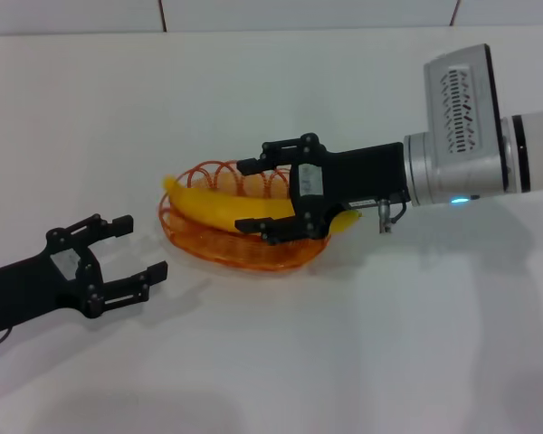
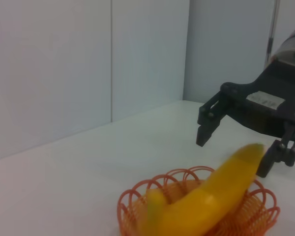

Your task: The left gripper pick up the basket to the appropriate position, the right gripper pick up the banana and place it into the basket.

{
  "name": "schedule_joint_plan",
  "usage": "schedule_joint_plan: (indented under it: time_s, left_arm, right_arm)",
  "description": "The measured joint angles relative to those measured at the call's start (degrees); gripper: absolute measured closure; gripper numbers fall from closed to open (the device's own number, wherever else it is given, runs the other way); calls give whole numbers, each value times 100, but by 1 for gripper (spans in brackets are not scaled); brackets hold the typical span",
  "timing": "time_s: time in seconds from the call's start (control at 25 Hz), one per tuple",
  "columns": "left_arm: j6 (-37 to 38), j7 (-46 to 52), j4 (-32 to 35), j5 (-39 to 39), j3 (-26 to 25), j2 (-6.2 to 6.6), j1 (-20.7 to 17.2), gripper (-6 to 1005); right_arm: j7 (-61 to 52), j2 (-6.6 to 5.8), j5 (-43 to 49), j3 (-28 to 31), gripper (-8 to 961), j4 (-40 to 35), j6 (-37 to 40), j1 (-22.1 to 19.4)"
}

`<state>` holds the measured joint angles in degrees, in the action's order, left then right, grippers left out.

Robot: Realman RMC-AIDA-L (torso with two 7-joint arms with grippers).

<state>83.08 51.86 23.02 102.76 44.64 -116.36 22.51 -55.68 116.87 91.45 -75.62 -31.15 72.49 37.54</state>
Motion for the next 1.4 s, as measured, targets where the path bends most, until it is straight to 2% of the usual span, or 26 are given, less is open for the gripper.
schedule_joint_plan:
  time_s: [0.12,0.24,0.52,0.64,0.8,0.92,1.0,1.04,1.16,1.4]
  left_arm:
    - [6,-1,4,2,-16,0,-30,139]
    - [9,-5,13,5,-21,0,-52,139]
    - [24,-220,8,-63,-33,0,-125,140]
    - [26,-236,7,-78,-45,0,-146,140]
    - [26,-242,6,-80,-52,0,-162,140]
    - [26,-249,14,-81,-53,0,-170,140]
    - [25,-272,14,-81,-53,0,-168,140]
    - [21,-291,11,-83,-53,0,-165,139]
    - [-11,-319,8,-118,-53,0,-168,139]
    - [-26,-464,-1,-190,-53,-4,-203,139]
  right_arm:
    - [0,-10,-4,102,239,-91,17,-145]
    - [-3,-53,-5,426,241,-165,181,-387]
    - [-17,-364,25,1460,246,-115,1071,-1163]
    - [-19,-448,35,1579,247,-49,1088,-1402]
    - [-20,-555,138,1528,247,178,1086,-1473]
    - [30,-521,487,1512,247,307,1014,-1436]
    - [162,-378,857,1540,246,328,936,-1407]
    - [162,-378,857,1540,246,328,936,-1407]
    - [255,-244,1005,1546,246,334,870,-1359]
    - [256,-163,1014,1568,247,338,653,-1318]
